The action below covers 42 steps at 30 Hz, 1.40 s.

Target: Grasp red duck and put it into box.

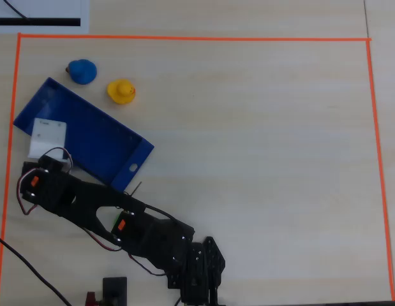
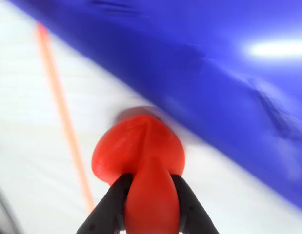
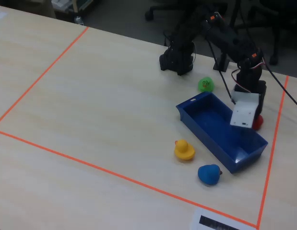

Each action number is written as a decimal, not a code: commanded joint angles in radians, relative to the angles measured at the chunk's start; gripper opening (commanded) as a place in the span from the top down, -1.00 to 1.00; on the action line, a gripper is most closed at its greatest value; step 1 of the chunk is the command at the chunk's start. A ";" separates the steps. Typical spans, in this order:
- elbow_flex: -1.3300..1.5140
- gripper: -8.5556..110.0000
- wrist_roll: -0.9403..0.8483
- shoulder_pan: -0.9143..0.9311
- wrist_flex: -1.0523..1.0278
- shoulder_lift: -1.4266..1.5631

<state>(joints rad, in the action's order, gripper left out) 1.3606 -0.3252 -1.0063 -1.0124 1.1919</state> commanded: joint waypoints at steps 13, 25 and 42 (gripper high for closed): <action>-0.333 0.86 -0.110 0.371 -0.348 0.307; 0.127 0.72 -0.097 0.348 -0.132 0.365; -0.037 0.85 -0.270 0.410 -0.485 0.868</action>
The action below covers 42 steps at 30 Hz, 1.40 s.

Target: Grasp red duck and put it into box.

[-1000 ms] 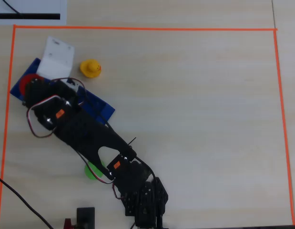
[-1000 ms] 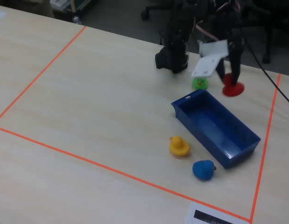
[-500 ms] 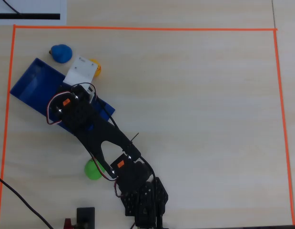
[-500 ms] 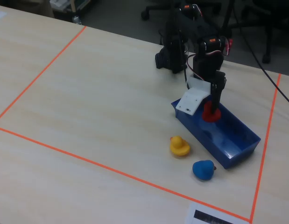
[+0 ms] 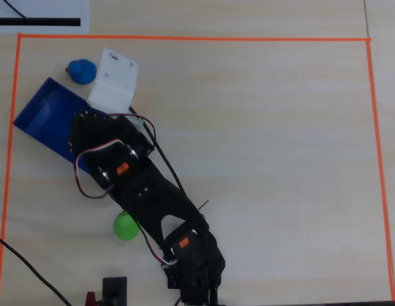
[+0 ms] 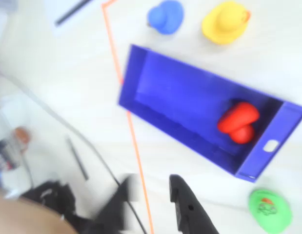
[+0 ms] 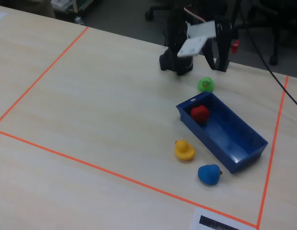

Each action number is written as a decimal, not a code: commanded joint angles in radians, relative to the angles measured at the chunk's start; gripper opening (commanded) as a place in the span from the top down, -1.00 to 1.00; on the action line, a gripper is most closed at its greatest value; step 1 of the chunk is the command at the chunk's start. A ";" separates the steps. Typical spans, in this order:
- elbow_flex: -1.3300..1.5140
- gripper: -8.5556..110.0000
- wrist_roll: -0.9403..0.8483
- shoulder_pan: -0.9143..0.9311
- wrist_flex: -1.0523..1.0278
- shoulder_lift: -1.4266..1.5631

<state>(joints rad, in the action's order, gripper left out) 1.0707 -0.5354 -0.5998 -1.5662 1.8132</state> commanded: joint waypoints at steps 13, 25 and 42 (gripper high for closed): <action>1.707 0.85 -0.433 0.256 0.497 0.994; 2.033 0.85 -0.549 0.400 0.291 1.497; 2.039 0.77 -0.621 0.515 0.265 1.497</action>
